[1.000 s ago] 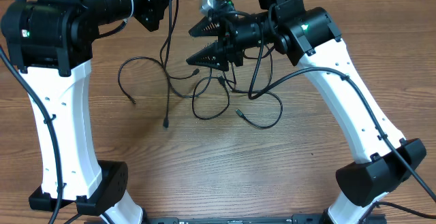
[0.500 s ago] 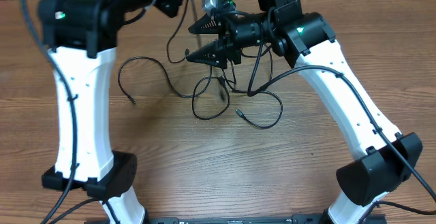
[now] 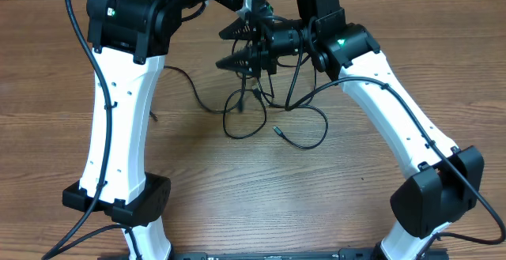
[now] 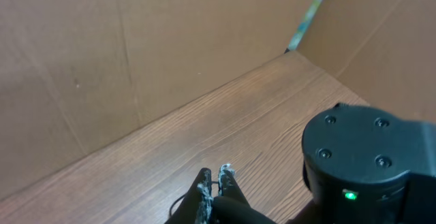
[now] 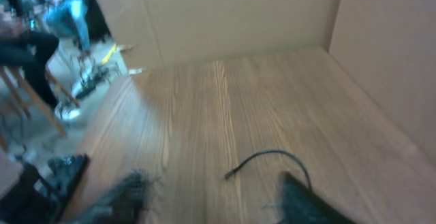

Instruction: Untangle cables

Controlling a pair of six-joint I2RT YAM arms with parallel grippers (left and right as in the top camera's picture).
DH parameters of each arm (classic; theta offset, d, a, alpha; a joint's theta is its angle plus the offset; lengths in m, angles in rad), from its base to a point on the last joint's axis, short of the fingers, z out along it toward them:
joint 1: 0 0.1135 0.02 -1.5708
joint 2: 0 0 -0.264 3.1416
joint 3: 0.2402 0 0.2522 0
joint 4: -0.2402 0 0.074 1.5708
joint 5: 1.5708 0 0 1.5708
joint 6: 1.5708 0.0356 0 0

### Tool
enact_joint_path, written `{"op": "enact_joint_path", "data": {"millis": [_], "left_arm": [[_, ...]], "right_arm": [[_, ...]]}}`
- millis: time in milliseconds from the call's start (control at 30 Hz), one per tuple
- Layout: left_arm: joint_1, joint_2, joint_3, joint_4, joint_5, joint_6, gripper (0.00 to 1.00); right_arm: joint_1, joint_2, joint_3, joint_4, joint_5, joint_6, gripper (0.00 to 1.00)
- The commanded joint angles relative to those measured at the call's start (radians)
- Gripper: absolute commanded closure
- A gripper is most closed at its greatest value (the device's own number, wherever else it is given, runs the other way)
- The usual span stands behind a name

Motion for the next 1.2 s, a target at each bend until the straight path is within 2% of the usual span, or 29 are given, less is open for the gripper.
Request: {"op": "enact_joint_path", "data": {"millis": [0, 33, 133, 200, 367, 400, 433, 533, 733, 933, 1167], "left_arm": [[0.001, -0.001, 0.023, 0.006, -0.021, -0.048, 0.96], [0.002, -0.001, 0.023, 0.006, -0.034, -0.048, 0.96], [0.002, -0.001, 0.023, -0.001, -0.066, -0.035, 0.95], [0.002, -0.001, 0.023, -0.011, -0.066, -0.009, 0.91], [0.002, -0.001, 0.022, -0.040, -0.065, 0.020, 0.59], [0.002, -0.001, 0.023, -0.046, -0.065, 0.020, 0.42], [0.002, -0.001, 0.022, -0.051, -0.063, 0.024, 0.38], [0.002, -0.001, 0.022, -0.076, -0.063, 0.053, 0.34], [0.002, -0.001, 0.022, -0.101, -0.062, 0.060, 0.33], [0.002, -0.001, 0.022, -0.150, -0.062, 0.060, 0.34], [0.000, -0.001, 0.022, -0.230, -0.060, 0.062, 0.41]], "right_arm": [[-0.005, 0.017, -0.030, 0.026, 0.004, 0.047, 0.83], [-0.005, 0.019, -0.032, 0.024, 0.004, 0.047, 0.96], [-0.005, 0.026, -0.032, 0.007, 0.003, 0.051, 0.96], [-0.005, 0.026, -0.032, -0.014, 0.004, 0.050, 0.96], [-0.025, 0.026, -0.032, -0.027, 0.042, 0.103, 0.96], [-0.035, 0.026, -0.032, -0.027, 0.064, 0.127, 0.96], [-0.045, 0.026, -0.032, -0.027, 0.081, 0.144, 0.96], [-0.082, 0.026, -0.032, -0.028, 0.155, 0.192, 0.96], [-0.224, 0.026, -0.032, -0.072, 0.278, 0.230, 0.96], [-0.433, 0.026, -0.032, -0.173, 0.288, 0.230, 0.96], [-0.722, 0.026, -0.032, -0.285, 0.328, 0.221, 0.96]]}}
